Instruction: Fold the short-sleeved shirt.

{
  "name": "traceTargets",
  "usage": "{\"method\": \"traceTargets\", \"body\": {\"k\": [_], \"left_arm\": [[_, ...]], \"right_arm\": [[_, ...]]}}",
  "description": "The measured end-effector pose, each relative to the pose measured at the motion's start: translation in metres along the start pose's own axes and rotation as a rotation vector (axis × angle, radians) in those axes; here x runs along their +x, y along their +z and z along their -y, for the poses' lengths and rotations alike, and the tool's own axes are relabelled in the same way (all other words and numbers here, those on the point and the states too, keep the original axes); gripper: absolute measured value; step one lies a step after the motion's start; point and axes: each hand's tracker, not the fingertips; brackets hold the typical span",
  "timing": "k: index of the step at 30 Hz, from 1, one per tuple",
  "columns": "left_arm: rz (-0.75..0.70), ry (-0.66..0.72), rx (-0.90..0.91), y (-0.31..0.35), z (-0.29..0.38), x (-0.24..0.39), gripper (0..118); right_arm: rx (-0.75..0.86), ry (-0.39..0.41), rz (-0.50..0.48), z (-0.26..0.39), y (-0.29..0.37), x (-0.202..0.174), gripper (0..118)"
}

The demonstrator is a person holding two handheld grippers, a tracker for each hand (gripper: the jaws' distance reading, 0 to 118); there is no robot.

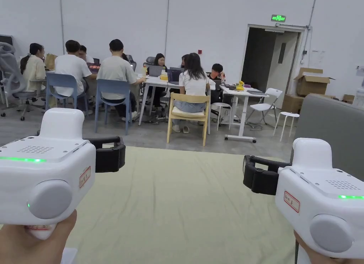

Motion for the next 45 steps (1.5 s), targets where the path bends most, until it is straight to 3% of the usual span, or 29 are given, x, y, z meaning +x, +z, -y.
{"method": "traceTargets", "body": {"k": [4, 12, 18, 44, 45], "left_arm": [[0.005, 0.006, 0.001, -0.001, -0.001, 0.0, 117], [0.016, 0.019, 0.009, 0.0, -0.004, 0.001, 117], [0.026, 0.033, 0.009, 0.006, -0.005, 0.006, 117], [0.036, 0.008, -0.01, 0.005, -0.005, 0.013, 117], [0.037, 0.007, -0.012, 0.004, -0.005, 0.013, 117]], "right_arm": [[-0.015, -0.085, -0.043, 0.001, 0.0, 0.002, 118], [-0.034, -0.063, -0.028, -0.003, 0.001, -0.002, 118], [-0.04, -0.141, -0.029, -0.008, 0.002, 0.002, 118], [-0.017, -0.082, 0.033, -0.012, -0.002, -0.003, 118], [-0.028, -0.053, 0.111, -0.012, 0.0, -0.009, 118]]}}
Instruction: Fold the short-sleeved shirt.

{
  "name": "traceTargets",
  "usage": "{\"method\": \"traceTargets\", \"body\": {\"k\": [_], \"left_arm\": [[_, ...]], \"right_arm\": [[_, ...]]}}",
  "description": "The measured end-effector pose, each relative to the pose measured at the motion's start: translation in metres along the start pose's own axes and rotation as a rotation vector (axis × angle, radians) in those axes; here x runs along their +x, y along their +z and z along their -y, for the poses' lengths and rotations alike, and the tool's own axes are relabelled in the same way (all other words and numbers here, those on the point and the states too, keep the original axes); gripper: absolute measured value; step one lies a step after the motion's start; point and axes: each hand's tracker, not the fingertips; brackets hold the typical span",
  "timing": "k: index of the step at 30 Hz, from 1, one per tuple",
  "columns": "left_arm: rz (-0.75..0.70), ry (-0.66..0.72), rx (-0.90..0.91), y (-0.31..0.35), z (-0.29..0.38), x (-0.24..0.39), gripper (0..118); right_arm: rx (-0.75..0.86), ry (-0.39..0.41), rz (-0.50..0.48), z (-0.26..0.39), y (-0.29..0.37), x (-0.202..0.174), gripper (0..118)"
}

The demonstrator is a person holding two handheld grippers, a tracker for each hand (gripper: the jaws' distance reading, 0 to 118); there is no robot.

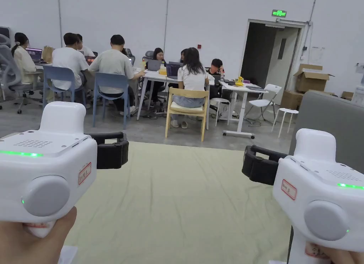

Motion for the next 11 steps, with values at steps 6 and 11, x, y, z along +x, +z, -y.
{"method": "traceTargets", "body": {"k": [6, 11], "left_arm": [[0.062, 0.091, 0.028, 0.001, -0.003, 0.002, 117], [0.0, 0.044, 0.002, -0.003, -0.003, -0.003, 117]], "right_arm": [[0.016, 0.142, 0.165, 0.006, -0.004, -0.034, 118], [0.055, 0.069, 0.038, 0.002, 0.002, -0.029, 118]]}}
